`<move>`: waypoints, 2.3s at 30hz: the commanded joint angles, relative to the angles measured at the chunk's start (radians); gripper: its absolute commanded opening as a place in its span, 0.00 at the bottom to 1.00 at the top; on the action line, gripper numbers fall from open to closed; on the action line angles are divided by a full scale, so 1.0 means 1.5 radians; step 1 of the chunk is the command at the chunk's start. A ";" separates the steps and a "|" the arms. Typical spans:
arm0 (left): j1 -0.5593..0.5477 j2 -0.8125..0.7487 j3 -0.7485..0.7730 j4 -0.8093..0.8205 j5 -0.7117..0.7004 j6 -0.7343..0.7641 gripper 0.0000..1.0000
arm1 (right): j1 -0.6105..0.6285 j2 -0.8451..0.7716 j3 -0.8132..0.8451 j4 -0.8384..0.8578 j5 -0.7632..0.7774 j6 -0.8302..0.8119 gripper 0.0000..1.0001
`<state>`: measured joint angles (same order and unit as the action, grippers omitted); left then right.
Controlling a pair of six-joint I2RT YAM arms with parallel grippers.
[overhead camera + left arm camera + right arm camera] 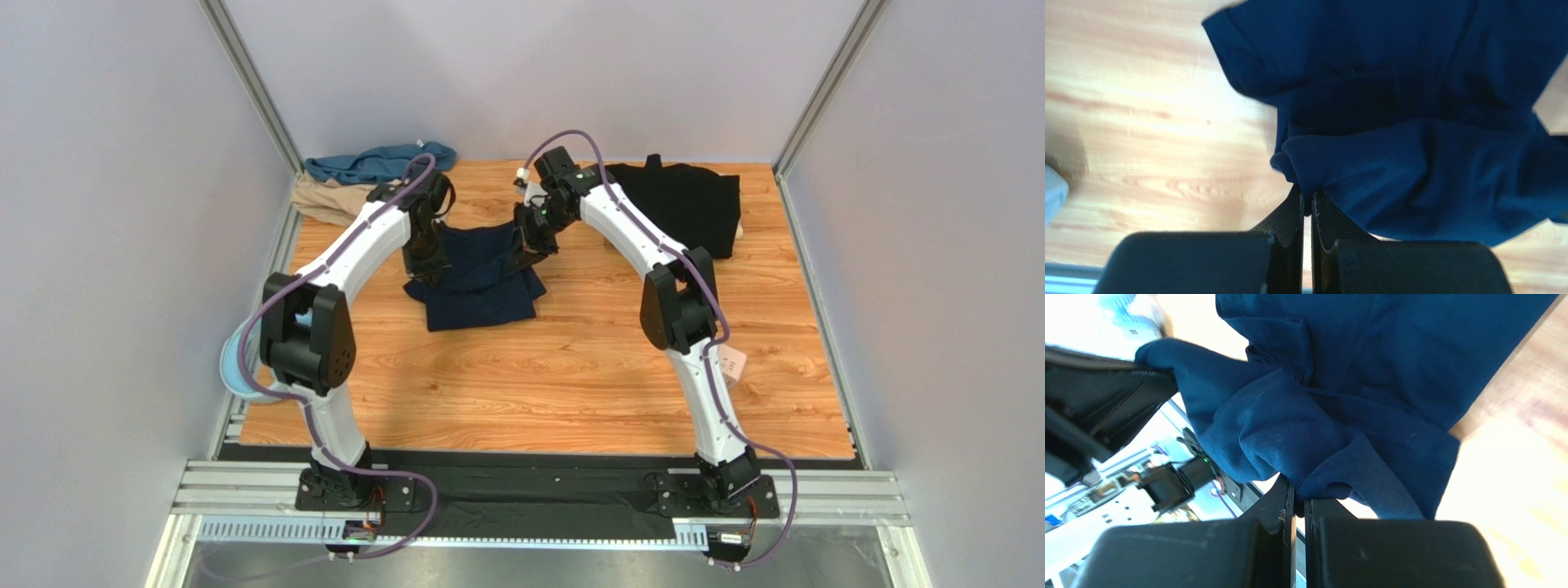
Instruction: Fold and stack the t-shirts
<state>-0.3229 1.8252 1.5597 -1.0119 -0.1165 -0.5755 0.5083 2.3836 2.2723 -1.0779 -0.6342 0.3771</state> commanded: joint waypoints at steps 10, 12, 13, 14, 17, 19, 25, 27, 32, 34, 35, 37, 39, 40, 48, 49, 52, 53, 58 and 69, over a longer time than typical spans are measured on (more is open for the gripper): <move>0.029 0.139 0.165 0.070 0.015 0.074 0.00 | -0.047 0.029 0.004 0.286 -0.119 0.137 0.00; 0.031 0.154 0.184 0.084 0.018 0.079 0.00 | -0.048 0.037 -0.003 0.345 -0.129 0.161 0.00; 0.033 0.159 0.193 0.093 0.017 0.079 0.00 | -0.049 0.042 -0.003 0.361 -0.131 0.182 0.00; 0.035 0.171 0.203 0.094 0.015 0.078 0.00 | -0.049 0.053 -0.003 0.396 -0.136 0.195 0.00; 0.041 0.180 0.232 0.107 0.010 0.073 0.00 | -0.052 0.080 0.008 0.449 -0.144 0.236 0.00; 0.044 0.178 0.238 0.129 0.005 0.072 0.00 | -0.052 0.097 0.022 0.466 -0.143 0.251 0.00; 0.056 0.195 0.266 0.161 -0.008 0.067 0.00 | -0.057 0.152 0.052 0.575 -0.116 0.337 0.00; 0.061 0.208 0.289 0.153 -0.009 0.066 0.00 | -0.059 0.168 0.074 0.602 -0.099 0.354 0.00; 0.072 0.264 0.350 0.123 -0.009 0.070 0.00 | -0.066 0.193 0.095 0.634 -0.061 0.368 0.00; 0.078 0.296 0.373 0.100 0.001 0.075 0.00 | -0.070 0.196 0.091 0.640 -0.046 0.380 0.07; 0.079 0.305 0.392 0.093 0.004 0.080 0.00 | -0.076 0.199 0.089 0.645 -0.042 0.385 0.11; 0.084 0.322 0.404 0.077 0.004 0.082 0.09 | -0.081 0.200 0.085 0.648 -0.032 0.393 0.18; 0.087 0.324 0.403 0.075 -0.001 0.084 0.25 | -0.086 0.197 0.078 0.651 -0.025 0.394 0.25; 0.087 0.323 0.400 0.078 -0.004 0.084 0.31 | -0.087 0.198 0.078 0.650 -0.024 0.393 0.28; 0.089 0.288 0.385 0.103 -0.033 0.087 0.37 | -0.099 0.175 0.072 0.652 -0.021 0.400 0.50; 0.091 0.267 0.381 0.105 -0.048 0.088 0.37 | -0.102 0.162 0.073 0.651 -0.021 0.400 0.50; 0.094 0.224 0.361 0.132 -0.047 0.106 0.42 | -0.113 0.123 0.060 0.647 -0.027 0.405 0.54; 0.094 0.219 0.374 0.131 -0.058 0.110 0.42 | -0.116 0.110 0.051 0.647 -0.027 0.404 0.54; 0.098 0.185 0.440 0.088 -0.074 0.112 0.42 | -0.117 0.018 -0.040 0.660 -0.035 0.386 0.54; 0.010 0.173 0.212 0.162 0.104 0.044 0.17 | -0.057 0.011 -0.151 0.527 -0.081 0.283 0.25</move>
<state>-0.2375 2.0167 1.9667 -0.7887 -0.0586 -0.4686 0.3901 2.3711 2.0594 -0.1452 -0.7296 0.8955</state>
